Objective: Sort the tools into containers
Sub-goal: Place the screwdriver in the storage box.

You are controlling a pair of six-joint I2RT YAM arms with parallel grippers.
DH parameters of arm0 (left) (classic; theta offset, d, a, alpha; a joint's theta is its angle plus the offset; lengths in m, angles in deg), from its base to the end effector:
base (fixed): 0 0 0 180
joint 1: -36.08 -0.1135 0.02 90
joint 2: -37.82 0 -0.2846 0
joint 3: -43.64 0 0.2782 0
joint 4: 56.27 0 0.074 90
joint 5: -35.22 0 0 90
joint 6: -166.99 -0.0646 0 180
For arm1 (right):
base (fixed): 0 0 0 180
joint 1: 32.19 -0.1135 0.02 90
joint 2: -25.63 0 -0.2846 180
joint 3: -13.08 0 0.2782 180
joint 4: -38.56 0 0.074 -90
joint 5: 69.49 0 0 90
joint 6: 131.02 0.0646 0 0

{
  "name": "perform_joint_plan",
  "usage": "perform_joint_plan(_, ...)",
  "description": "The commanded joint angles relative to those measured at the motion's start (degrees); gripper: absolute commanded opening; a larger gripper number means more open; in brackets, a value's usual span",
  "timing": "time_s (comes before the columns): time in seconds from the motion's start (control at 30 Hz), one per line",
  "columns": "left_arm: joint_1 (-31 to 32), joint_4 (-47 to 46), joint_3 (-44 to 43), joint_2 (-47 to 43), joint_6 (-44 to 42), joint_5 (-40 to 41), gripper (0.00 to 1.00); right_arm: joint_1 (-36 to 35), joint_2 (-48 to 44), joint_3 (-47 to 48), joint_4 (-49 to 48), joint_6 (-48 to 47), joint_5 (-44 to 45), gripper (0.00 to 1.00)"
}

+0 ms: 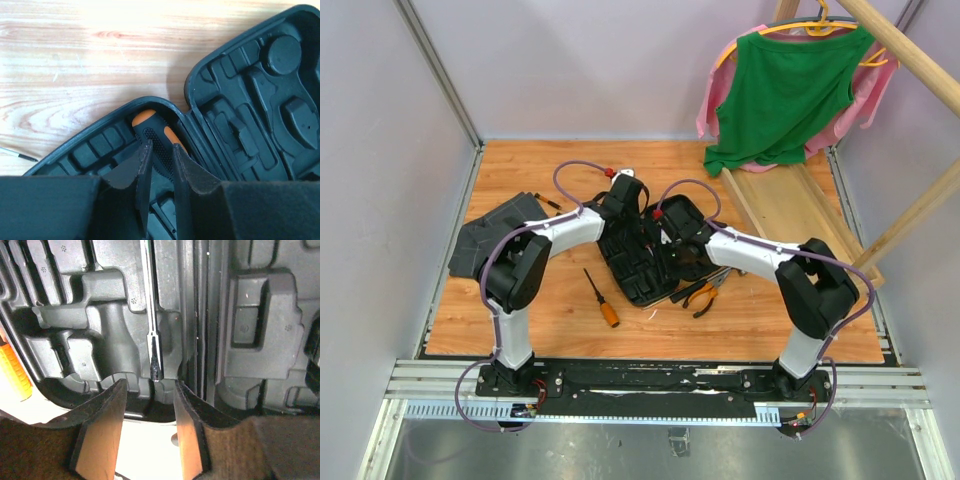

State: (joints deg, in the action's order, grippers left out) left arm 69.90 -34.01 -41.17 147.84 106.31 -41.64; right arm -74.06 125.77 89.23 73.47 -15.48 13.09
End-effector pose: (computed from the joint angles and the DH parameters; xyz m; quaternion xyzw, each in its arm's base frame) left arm 0.3917 -0.2448 0.1615 -0.0051 0.9267 -0.0978 0.3628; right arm 0.2890 0.2702 0.1623 -0.1537 0.9492 0.2003 0.1880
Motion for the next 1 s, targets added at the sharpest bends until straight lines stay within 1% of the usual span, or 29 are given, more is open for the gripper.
perform_joint_plan(0.0, 0.7, 13.2, 3.7, 1.2, -2.2, -1.8, 0.26, -0.3, -3.3, -1.1, 4.5, -1.4, 0.9, 0.45)
perform_joint_plan(0.23, 0.7, 12.0, 2.6, -1.4, -2.7, -3.6, 0.30, -0.3, -8.0, -2.2, 1.2, -3.2, 0.7, 0.53)
perform_joint_plan(0.37, 0.7, 11.6, -0.2, -3.4, -3.7, -4.9, 0.35, -0.2, -9.7, -1.8, 0.5, -5.8, 1.6, 0.61)
perform_joint_plan(0.47, 0.7, 11.6, -2.3, -5.5, -4.5, -4.6, 0.40, -0.1, -9.8, -0.9, -0.1, -7.9, 2.1, 0.63)
perform_joint_plan(0.6, 0.2, 10.7, -1.7, -9.1, -4.9, -3.6, 0.45, 0.4, -9.2, -0.6, -3.0, -10.4, 1.4, 0.62)
perform_joint_plan(0.73, -2.4, 7.9, 3.4, -13.0, -3.7, -5.2, 0.47, 0.7, -7.8, 0.2, -6.4, -12.6, -0.4, 0.60)
perform_joint_plan(0.87, -6.1, 4.9, 9.1, -16.1, -2.8, -6.0, 0.47, 1.2, -5.7, 0.6, -10.4, -13.8, -4.5, 0.54)
perform_joint_plan(0.97, -8.5, 3.4, 11.8, -17.1, -2.9, -5.7, 0.48, 1.5, -2.5, 3.1, -10.7, -14.5, -5.8, 0.49)
